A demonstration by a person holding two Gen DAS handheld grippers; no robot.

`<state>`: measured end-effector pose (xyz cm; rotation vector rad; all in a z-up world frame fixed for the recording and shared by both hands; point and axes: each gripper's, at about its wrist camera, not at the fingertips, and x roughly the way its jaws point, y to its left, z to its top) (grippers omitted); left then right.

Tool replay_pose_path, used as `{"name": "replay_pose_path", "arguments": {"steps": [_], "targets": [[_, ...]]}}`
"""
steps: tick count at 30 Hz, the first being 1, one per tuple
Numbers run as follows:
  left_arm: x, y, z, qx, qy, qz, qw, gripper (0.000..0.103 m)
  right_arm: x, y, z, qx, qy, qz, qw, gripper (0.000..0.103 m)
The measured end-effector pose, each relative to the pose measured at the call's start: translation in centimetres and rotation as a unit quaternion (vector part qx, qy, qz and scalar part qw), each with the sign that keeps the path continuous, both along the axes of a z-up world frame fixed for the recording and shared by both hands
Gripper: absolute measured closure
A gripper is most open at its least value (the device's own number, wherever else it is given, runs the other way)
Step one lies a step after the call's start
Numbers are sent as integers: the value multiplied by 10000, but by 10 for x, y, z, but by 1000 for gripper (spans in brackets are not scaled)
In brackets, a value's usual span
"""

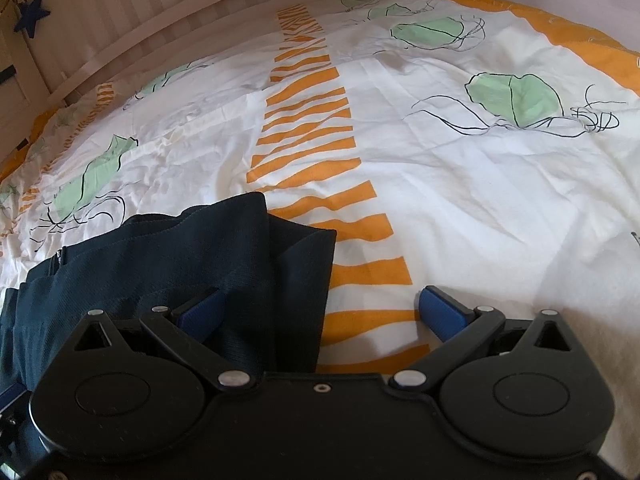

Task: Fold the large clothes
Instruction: 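Grasp the hoodie edge with the right tool and lift it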

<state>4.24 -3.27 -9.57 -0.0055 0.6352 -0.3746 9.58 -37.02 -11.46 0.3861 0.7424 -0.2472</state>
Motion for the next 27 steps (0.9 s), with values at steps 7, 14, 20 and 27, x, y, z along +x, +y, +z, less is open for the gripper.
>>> {"name": "replay_pose_path", "arguments": {"steps": [7,14,20,27], "targets": [[2,2,1,-27,54,-46,10000,61,-6,-15,5,826,12,108,9965,0],[1,2,1,-56,73,-40,9999,61,-20,-29,2,2330,94,406,9716,0],[1,1,0,-34,50,-29,10000,61,-20,-18,-11,3372,427,989,9353,0],[1,1,1,-24,44,-32,10000,61,-12,-10,-14,3283,354,1115,9373,0]]}}
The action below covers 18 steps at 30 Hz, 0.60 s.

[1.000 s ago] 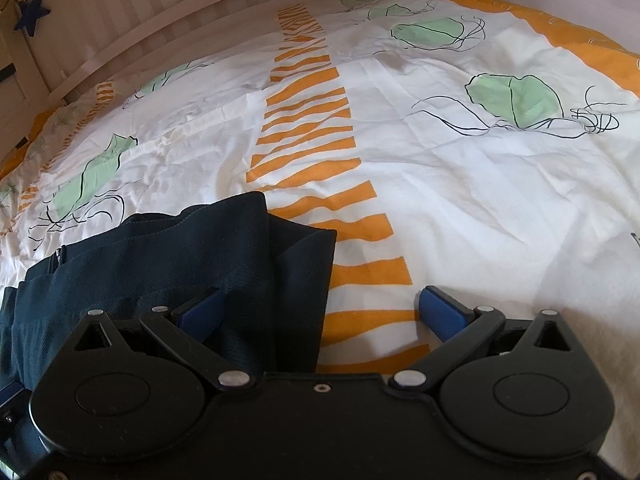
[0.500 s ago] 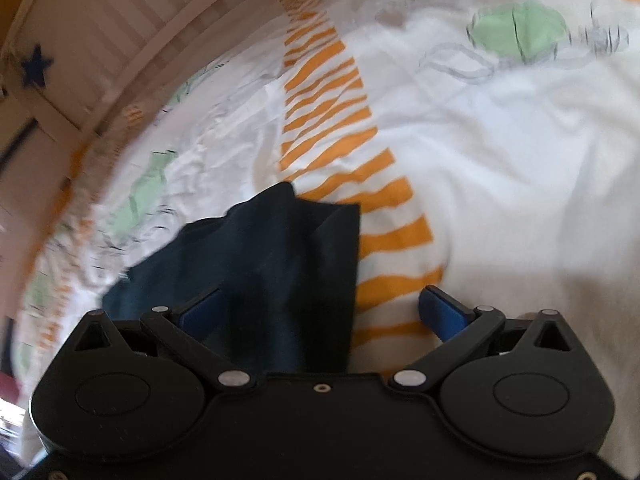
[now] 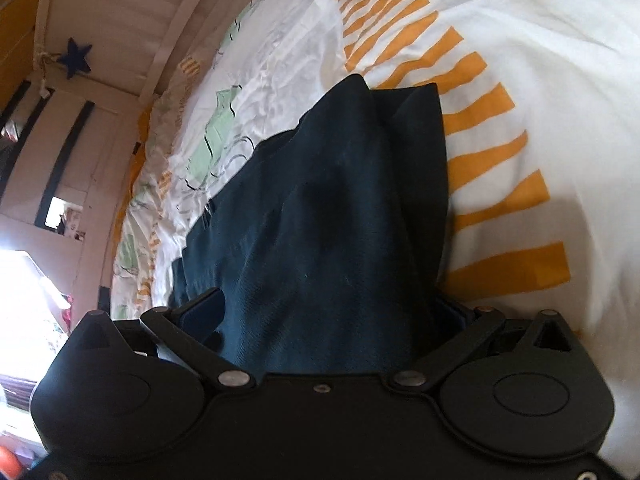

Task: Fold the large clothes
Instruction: 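Grasp the hoodie edge with the right tool and lift it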

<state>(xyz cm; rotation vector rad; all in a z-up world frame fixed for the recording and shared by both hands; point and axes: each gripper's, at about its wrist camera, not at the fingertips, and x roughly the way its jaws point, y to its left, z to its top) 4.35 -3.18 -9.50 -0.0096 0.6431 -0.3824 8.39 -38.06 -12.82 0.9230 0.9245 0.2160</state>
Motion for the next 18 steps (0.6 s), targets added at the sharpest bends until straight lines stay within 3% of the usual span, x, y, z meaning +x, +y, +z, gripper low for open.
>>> {"name": "replay_pose_path", "arguments": {"steps": [2,4,7,12,15,18], "targets": [[0,0,1,20,2,-5,10000,61,-2,-2,0,35,-27,-79,10000,9],[0,1,3,-16,37,6,10000,62,-6,-4,3,-215,34,-214,9995,47],[-2,6,10,-140,141,18,9998,63,-9,-5,8,-337,-32,-261,9991,67],[-24,10,22,-100,-52,-131,9998,63,-9,14,32,-964,-357,-76,9947,74],[-34,7,21,116,-195,-264,9994,63,-12,20,44,-1048,-473,-41,9934,75],[-26,2,8,295,94,-261,9992,62,-13,27,57,-1091,-573,10,9924,76]]}}
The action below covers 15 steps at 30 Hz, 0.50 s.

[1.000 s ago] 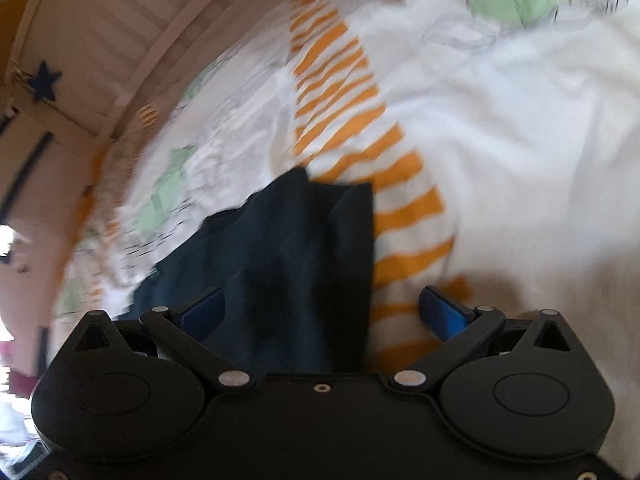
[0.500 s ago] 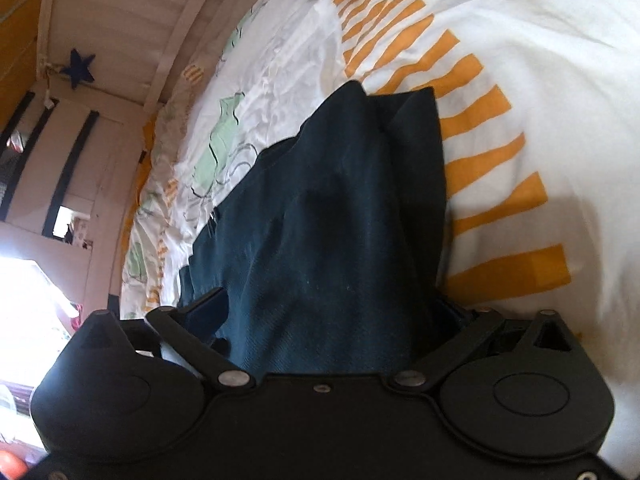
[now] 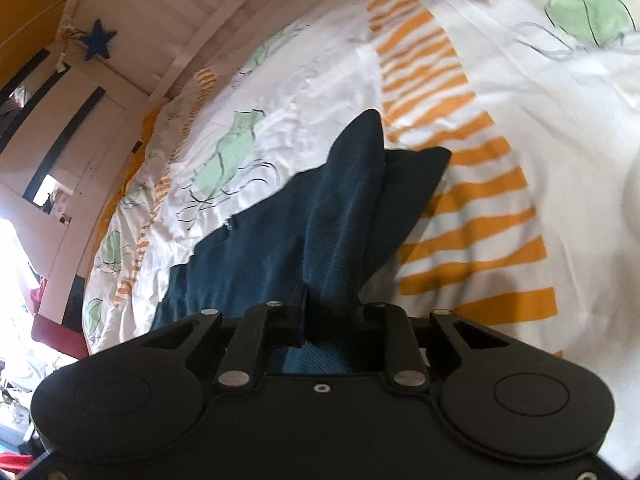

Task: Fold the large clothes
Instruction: 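Grasp the hoodie edge with the right tool and lift it, then fold the lifted hoodie part over the bundle with the right tool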

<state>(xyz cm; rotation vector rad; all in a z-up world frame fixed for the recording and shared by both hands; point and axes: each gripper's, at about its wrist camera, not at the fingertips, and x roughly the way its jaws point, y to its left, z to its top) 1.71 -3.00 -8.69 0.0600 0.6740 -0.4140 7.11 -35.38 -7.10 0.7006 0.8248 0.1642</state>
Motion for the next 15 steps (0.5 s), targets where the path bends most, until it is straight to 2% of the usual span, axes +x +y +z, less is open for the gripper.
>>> {"name": "replay_pose_path", "arguments": {"steps": [5,13,15], "targets": [[11,0,-6,-13,17,-40,10000,63,1,17,28,92,-229,120,9996,77],[15,24,-1,-608,283,-65,9977,64,29,76,69,161,-416,622,9971,77],[11,35,6,-711,235,13,9972,64,38,93,73,237,-415,805,9956,77]]}}
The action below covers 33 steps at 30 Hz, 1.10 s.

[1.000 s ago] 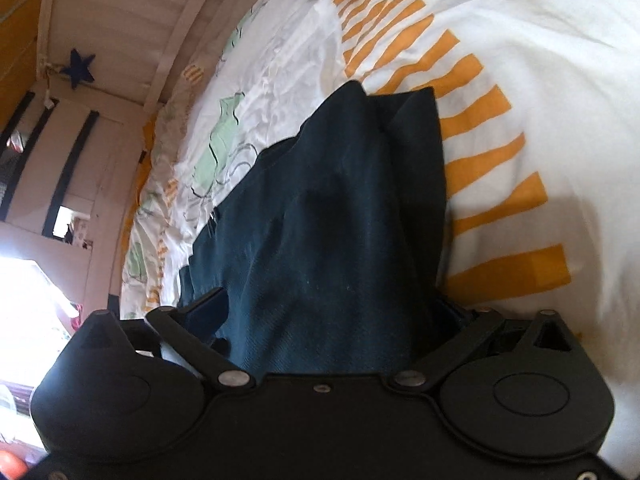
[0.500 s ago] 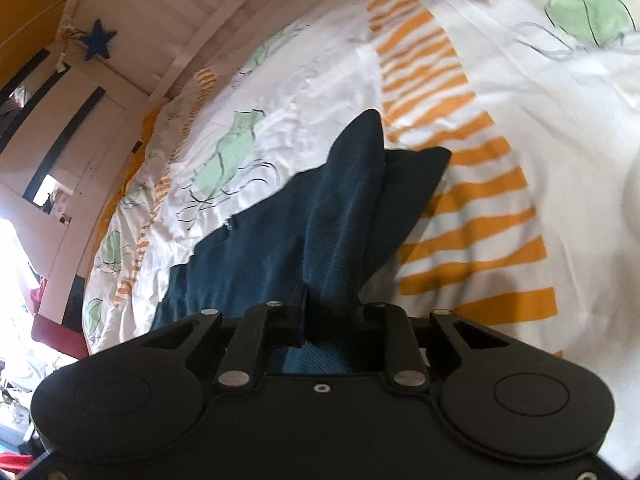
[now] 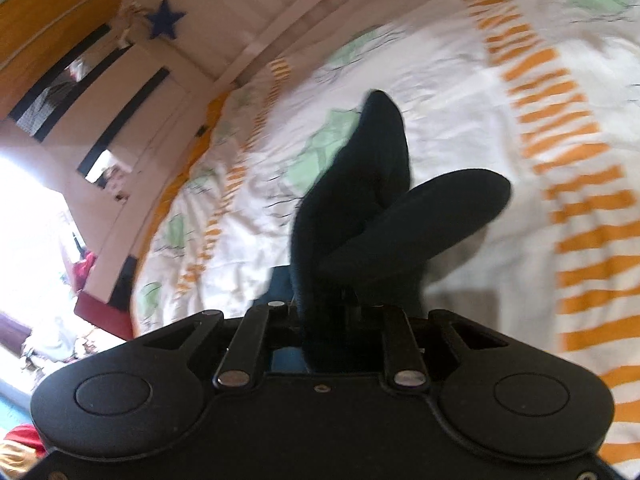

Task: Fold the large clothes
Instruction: 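Fold the lifted hoodie part over the bundle with the right tool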

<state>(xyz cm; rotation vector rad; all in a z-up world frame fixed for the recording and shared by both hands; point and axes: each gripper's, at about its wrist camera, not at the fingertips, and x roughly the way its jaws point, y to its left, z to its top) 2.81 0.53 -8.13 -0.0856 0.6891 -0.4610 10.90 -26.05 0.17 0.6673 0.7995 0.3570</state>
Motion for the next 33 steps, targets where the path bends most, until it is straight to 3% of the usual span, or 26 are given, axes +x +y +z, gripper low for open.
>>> {"name": "replay_pose_path", "arguments": {"steps": [5,13,18,22,25,28,30,33], "targets": [[-17,43,24,38,-395,547,9977,64,32,55,-5,4,43,545,9985,76],[-19,120,48,-79,-529,1686,9842,64,70,134,-44,-64,310,1136,9930,76],[-21,139,55,-369,-484,1993,9780,64,85,168,-79,-84,584,1258,9903,76],[-27,139,58,-391,-555,2074,9759,64,87,190,-93,-450,574,1454,9867,75],[-28,141,59,-402,-586,2111,9749,64,85,196,-91,-551,372,1642,9842,62],[-31,143,62,-405,-646,2115,9744,64,84,189,-88,-21,249,1832,9828,43],[-33,144,64,-365,-723,2110,9741,64,82,184,-84,305,168,1893,9813,35],[-35,142,67,-278,-805,2076,9745,64,77,176,-69,455,-47,1910,9805,31]]}}
